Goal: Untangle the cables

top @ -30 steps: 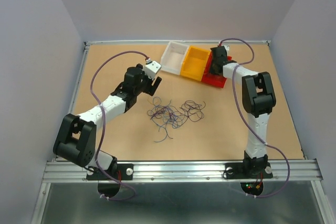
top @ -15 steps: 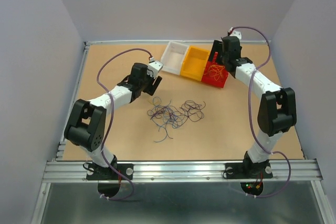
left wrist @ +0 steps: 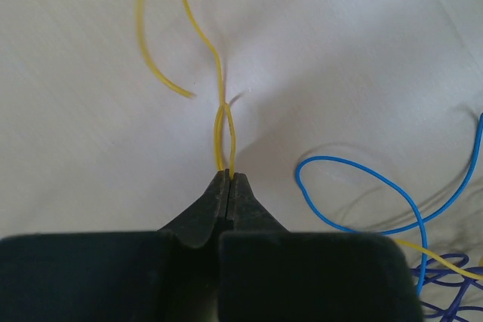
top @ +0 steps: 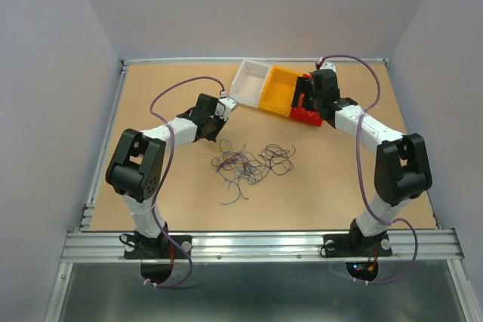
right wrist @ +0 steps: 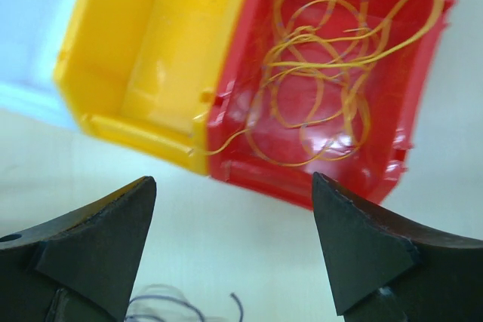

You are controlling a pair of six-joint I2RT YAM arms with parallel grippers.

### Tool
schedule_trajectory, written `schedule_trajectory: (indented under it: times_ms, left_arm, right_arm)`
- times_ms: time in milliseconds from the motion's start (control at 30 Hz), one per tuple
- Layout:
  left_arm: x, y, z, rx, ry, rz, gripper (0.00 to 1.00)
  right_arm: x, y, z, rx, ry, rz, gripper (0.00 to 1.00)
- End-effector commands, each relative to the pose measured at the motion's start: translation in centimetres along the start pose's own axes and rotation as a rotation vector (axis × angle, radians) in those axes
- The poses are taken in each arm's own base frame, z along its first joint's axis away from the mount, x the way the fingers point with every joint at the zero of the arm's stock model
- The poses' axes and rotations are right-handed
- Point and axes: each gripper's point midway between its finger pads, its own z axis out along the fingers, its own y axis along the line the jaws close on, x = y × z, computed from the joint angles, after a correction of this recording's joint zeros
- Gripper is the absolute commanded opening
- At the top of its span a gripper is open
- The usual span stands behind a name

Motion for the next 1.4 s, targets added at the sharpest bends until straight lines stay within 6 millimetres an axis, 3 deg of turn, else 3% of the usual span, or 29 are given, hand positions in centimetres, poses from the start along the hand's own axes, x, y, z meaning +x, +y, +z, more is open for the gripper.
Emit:
schedule_trajectory:
  times_ms: [0, 33, 67, 167, 200, 233, 300, 467, 767, 1067, 1367]
  left_arm:
    - [-3.5, 1.0, -2.4, -0.025, -0.125, 0.016, 0.00]
    - [-3.4, 0.7, -2.7, -0.011, -0.133, 0.031, 0.00]
    - [-4.7, 0.8, -3.8, -0.011, -0.189, 0.037, 0.00]
    - [-5.5, 0.5, -5.2, -0.001, -0.250, 0.054, 0.00]
    - [-6.2, 0.6, -6.1, -0.007, -0.283, 0.059, 0.00]
    - [-6.3, 0.7, -6.5, -0.008, -0.296, 0.063, 0.00]
    - [-6.9, 0.8, -7.4, -0.014, -0.320, 0.072, 0.00]
    - [-8.3, 0.6, -9.7, 0.001, -0.371, 0.088, 0.00]
    - [-8.9, -1.7, -13.1, 0.116, -0.438, 0.135, 0.00]
    - [-8.5, -3.5, -16.0, 0.199, -0.478, 0.214, 0.00]
    - [-7.7, -4.8, -15.6, 0.253, -0.448, 0.225, 0.00]
  right_arm:
    - [-1.7, 5.1, -2.6, -0.219, -0.096, -0.029, 0.88]
    - [-1.7, 5.8, -2.8, -0.257, -0.110, -0.037, 0.88]
    - [-1.9, 6.9, -3.7, -0.326, -0.116, -0.041, 0.88]
    - [-0.6, 9.2, -5.1, -0.483, -0.125, -0.067, 0.88]
    - [-1.3, 10.0, -6.0, -0.535, -0.164, -0.075, 0.88]
    - [0.1, 10.9, -6.7, -0.608, -0.140, -0.104, 0.89]
    - [-0.2, 12.3, -7.9, -0.709, -0.180, -0.128, 0.89]
    - [2.2, 16.1, -11.1, -0.998, -0.160, -0.226, 0.91]
    - [4.8, 22.5, -12.6, -1.112, -0.261, -0.446, 0.91]
    - [5.2, 25.0, -11.6, -1.132, -0.368, -0.592, 0.85]
    - [4.7, 25.7, -12.3, -1.157, -0.470, -0.626, 0.81]
